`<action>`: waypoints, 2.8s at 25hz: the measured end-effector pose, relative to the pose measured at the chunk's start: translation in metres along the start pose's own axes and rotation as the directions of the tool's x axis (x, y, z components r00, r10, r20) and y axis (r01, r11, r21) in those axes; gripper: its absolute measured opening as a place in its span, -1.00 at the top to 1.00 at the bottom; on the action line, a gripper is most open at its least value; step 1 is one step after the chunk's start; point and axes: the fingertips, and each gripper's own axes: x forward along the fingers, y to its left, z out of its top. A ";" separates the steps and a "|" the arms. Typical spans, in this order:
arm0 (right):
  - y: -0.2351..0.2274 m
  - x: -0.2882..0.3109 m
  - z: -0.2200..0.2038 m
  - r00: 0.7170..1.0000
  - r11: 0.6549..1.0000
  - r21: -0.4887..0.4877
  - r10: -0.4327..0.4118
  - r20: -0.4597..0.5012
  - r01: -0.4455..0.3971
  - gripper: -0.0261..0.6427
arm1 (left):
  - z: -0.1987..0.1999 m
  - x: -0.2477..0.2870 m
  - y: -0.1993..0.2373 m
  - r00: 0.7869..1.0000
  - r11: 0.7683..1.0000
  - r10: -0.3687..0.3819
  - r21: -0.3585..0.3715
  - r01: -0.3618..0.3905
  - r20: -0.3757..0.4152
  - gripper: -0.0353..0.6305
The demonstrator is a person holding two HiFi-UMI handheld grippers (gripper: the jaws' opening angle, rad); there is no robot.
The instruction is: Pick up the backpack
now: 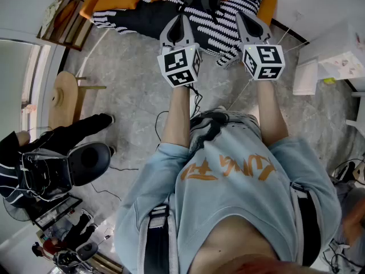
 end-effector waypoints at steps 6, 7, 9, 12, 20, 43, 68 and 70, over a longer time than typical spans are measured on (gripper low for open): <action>-0.002 -0.002 -0.010 0.999 0.999 0.000 0.037 -0.018 -0.037 0.84 | -0.007 0.005 -0.016 1.000 1.000 -0.018 -0.009 0.018 0.001 0.83; -0.002 -0.001 -0.010 0.999 0.999 -0.002 0.044 -0.017 -0.044 0.84 | -0.008 0.005 -0.017 1.000 1.000 -0.018 -0.009 0.018 -0.002 0.83; -0.004 0.001 -0.012 0.999 0.999 0.007 0.050 -0.011 -0.050 0.84 | -0.012 0.006 -0.018 1.000 1.000 -0.015 -0.013 0.015 -0.010 0.83; -0.007 0.005 -0.015 0.999 0.998 0.035 0.049 -0.004 -0.049 0.84 | -0.017 0.006 -0.017 1.000 1.000 -0.014 -0.024 0.014 -0.021 0.83; -0.008 0.021 -0.017 0.998 0.998 0.021 0.066 -0.013 -0.066 0.84 | -0.023 0.014 -0.011 0.999 0.999 -0.026 -0.044 0.025 -0.032 0.83; -0.038 0.062 -0.025 0.989 0.990 0.016 0.141 -0.044 -0.141 0.84 | -0.023 0.048 0.024 0.992 0.986 0.122 -0.116 -0.118 0.023 0.83; -0.086 0.344 -0.107 0.958 0.993 0.114 0.056 -0.280 -0.025 0.84 | -0.113 0.327 0.144 0.966 0.960 -0.160 -0.259 0.105 -0.201 0.83; -0.087 0.367 -0.114 0.954 0.992 0.126 0.045 -0.297 -0.008 0.84 | -0.129 0.350 0.152 0.949 0.955 -0.193 -0.270 0.123 -0.250 0.83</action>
